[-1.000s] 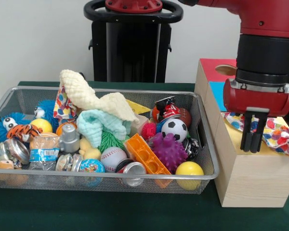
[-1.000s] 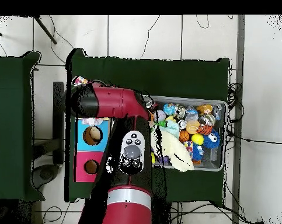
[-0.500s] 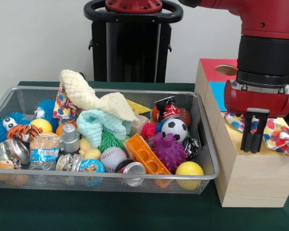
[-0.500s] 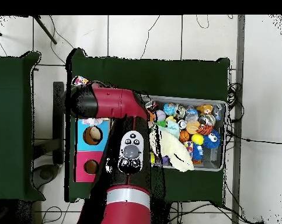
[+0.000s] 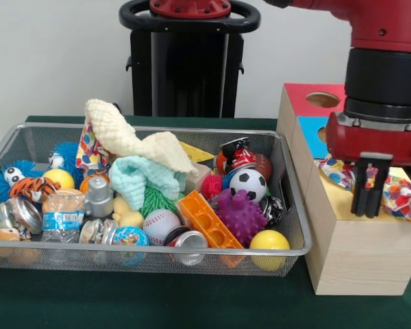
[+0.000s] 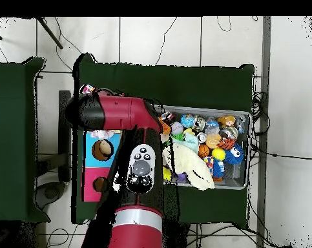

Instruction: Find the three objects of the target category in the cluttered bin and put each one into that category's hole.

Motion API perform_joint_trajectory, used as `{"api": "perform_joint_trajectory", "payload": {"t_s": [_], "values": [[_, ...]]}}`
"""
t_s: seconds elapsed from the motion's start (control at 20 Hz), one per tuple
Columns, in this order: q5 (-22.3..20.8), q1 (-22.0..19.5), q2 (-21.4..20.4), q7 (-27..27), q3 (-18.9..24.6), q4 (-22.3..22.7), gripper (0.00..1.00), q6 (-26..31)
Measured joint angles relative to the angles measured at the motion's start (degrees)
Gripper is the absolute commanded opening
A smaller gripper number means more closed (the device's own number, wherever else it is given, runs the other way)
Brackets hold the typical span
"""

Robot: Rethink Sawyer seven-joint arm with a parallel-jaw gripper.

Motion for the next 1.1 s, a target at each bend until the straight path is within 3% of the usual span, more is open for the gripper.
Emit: {"api": "perform_joint_trajectory", "payload": {"t_s": [1.1], "values": [[0.0, 1.1, -1.5, 0.0, -0.4, -3.1, 0.00, 0.0]]}}
